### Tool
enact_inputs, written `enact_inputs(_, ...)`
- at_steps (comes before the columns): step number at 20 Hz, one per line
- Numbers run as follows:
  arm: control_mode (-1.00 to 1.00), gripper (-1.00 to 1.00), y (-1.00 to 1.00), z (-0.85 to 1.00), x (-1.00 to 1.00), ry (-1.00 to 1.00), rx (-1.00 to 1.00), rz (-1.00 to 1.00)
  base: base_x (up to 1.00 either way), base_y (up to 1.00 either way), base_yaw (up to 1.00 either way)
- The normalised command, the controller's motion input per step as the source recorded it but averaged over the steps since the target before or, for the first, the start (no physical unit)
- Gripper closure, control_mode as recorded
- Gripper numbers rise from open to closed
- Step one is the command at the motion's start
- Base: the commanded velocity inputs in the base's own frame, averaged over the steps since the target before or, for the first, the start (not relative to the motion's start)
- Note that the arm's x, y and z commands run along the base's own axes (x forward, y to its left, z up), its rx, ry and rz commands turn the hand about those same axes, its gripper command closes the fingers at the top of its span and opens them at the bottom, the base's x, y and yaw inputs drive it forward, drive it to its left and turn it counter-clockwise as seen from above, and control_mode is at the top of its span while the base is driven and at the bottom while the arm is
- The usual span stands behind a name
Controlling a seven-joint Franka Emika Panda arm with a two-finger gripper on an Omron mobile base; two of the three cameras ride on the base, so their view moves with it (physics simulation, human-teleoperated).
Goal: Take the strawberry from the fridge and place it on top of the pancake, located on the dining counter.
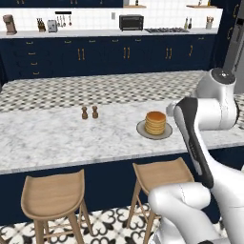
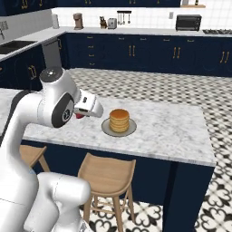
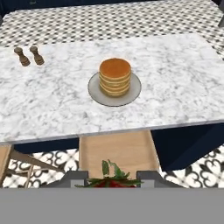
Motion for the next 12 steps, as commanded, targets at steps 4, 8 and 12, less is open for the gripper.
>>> enact_inputs(4, -1.0, 1.0, -0.07, -0.04, 0.96, 0.16, 0.0, -0.05, 0.0, 0.0, 0.0)
enact_inputs(8, -1.0, 1.0, -0.19, -0.22, 0.87, 0.02, 0.0, 0.0, 0.0, 0.0, 0.0)
enact_inputs(12, -1.0, 1.0, -0.23, -0.23, 0.76, 0.0, 0.0, 0.0, 0.0, 0.0, 0.0)
